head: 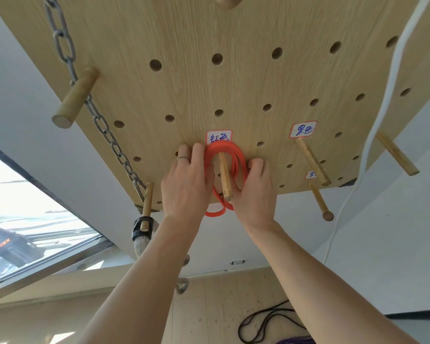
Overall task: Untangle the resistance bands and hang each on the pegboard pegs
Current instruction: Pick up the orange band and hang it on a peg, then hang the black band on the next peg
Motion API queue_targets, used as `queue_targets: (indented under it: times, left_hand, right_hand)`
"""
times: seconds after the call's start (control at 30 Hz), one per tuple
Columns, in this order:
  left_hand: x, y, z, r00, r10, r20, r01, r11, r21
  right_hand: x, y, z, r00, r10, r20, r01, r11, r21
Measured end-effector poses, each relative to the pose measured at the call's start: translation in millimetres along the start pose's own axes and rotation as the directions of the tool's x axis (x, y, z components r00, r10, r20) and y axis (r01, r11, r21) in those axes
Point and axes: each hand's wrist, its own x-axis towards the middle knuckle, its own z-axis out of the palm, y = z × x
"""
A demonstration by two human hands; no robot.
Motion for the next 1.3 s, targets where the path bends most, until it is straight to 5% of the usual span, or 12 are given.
queue_targets:
  times: [0.33, 0.53, 0.77, 0.97, 1.3]
  left_hand:
    - [-41, -3, -11, 0.998, -0.049, 0.024, 0.051, 0.997, -0.054]
    - [-117, 8, 14, 0.951, -0.009, 0.308, 0.01, 1.0, -0.003]
    - [-206, 40, 33, 0.804, 0.074, 0.589, -0.099, 0.995, 0.01]
    - [-308, 85, 67, 0.572, 0.199, 0.796, -0.285, 0.958, -0.035]
    - [-424, 95, 232, 0.43, 0.061, 0.901, -0.215, 0.976, 0.037]
  right_hand:
    - [-37, 48, -46, 0.987, 0.125, -0.1, -0.111, 0.984, 0.138]
    - [-89, 106, -69, 0.969, 0.241, -0.054, -0.234, 0.966, 0.111]
    - [-152, 165, -88, 0.951, 0.276, 0.141, -0.287, 0.956, 0.066]
    - [-220, 246, -92, 0.744, 0.312, 0.591, -0.311, 0.944, -0.107]
    - [-308, 413, -1, 0.523, 0.311, 0.793, -0.078, 0.945, -0.319]
